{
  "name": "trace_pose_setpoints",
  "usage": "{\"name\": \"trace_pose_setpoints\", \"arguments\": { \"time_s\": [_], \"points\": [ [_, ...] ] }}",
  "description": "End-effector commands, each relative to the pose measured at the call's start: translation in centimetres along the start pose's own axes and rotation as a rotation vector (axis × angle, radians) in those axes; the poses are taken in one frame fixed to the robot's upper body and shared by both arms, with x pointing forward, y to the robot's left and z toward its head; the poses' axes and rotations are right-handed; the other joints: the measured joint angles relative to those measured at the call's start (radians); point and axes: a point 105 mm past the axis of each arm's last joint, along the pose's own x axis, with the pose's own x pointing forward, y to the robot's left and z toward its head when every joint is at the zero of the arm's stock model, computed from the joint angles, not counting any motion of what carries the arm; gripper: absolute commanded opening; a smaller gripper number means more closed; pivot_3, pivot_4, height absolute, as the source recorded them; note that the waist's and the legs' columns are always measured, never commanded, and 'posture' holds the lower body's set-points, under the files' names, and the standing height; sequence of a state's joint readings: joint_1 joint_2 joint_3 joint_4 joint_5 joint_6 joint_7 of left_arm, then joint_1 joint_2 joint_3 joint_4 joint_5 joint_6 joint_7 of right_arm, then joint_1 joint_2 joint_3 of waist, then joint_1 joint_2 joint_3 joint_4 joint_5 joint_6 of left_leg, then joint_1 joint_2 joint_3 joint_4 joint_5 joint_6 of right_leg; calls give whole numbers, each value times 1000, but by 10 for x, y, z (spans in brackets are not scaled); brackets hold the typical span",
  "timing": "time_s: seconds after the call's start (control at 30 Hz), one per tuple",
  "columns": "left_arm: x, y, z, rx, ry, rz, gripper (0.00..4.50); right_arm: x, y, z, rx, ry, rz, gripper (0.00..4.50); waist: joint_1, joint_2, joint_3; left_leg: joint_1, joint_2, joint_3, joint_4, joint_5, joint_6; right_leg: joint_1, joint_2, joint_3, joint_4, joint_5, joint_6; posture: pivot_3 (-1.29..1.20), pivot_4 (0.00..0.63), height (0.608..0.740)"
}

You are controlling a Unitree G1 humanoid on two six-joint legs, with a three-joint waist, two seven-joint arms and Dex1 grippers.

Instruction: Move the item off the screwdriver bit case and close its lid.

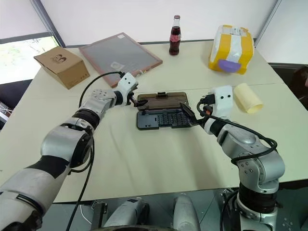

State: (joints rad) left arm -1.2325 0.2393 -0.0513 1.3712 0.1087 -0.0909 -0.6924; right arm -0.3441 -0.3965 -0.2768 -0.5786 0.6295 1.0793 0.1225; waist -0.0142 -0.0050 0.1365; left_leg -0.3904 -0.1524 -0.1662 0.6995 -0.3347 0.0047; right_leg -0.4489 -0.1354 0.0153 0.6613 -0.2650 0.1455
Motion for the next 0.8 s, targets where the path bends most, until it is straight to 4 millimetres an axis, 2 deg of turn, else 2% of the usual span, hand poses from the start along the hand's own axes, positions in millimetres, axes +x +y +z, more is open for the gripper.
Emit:
{"name": "trace_pose_setpoints", "arguments": {
  "time_s": [0.03, 0.23, 0.33, 0.47, 0.6, 0.7, 0.8],
  "points": [
    [-15, 18, 34, -53, -145, -13, 4500, 19, -13, 11, -26, -6, -23, 4427, -2, 0, 0, 0, 0, 0, 0, 0, 0, 0, 0, 0, 0, 0, 0, 0, 150, 740],
    [-45, 15, 27, -90, -237, -232, 4500, 70, -34, -10, -30, 123, -23, 4427, -21, 0, 0, 0, 1, 2, -1, 0, 0, -3, -1, 0, 2, 0, 0, 0, 150, 740],
    [-65, 14, 17, -84, -253, -314, 4500, 96, -32, -17, -35, 180, 3, 4427, -32, 0, 0, -1, 1, 1, -1, 0, 0, -4, -1, 0, 3, 0, 0, 0, 150, 740],
    [-85, 9, 13, -80, -268, -331, 4500, 121, -32, -22, -54, 220, 8, 4427, -43, 0, 0, -2, 1, 1, -1, 0, 0, -6, -1, 1, 4, 0, 0, 0, 150, 740],
    [-111, 0, 6, -92, -263, -284, 4500, 142, -35, -37, -72, 285, -28, 4427, -57, 0, 0, -3, 1, -1, -1, 0, 0, -7, 0, 2, 4, 0, 0, 0, 150, 740],
    [-124, -5, 4, -109, -257, -239, 4500, 146, -36, -54, -128, 351, -35, 3555, -59, 1, 0, -3, 1, -1, -1, 0, 0, -7, 0, 2, 4, 0, 0, 0, 150, 740],
    [-132, -9, 3, -130, -260, -203, 4500, 146, -36, -68, -172, 402, -32, 2052, -59, 1, -1, -2, 2, -2, -1, 0, 0, -6, 1, 2, 4, 0, 0, 0, 150, 740]
  ]
}}
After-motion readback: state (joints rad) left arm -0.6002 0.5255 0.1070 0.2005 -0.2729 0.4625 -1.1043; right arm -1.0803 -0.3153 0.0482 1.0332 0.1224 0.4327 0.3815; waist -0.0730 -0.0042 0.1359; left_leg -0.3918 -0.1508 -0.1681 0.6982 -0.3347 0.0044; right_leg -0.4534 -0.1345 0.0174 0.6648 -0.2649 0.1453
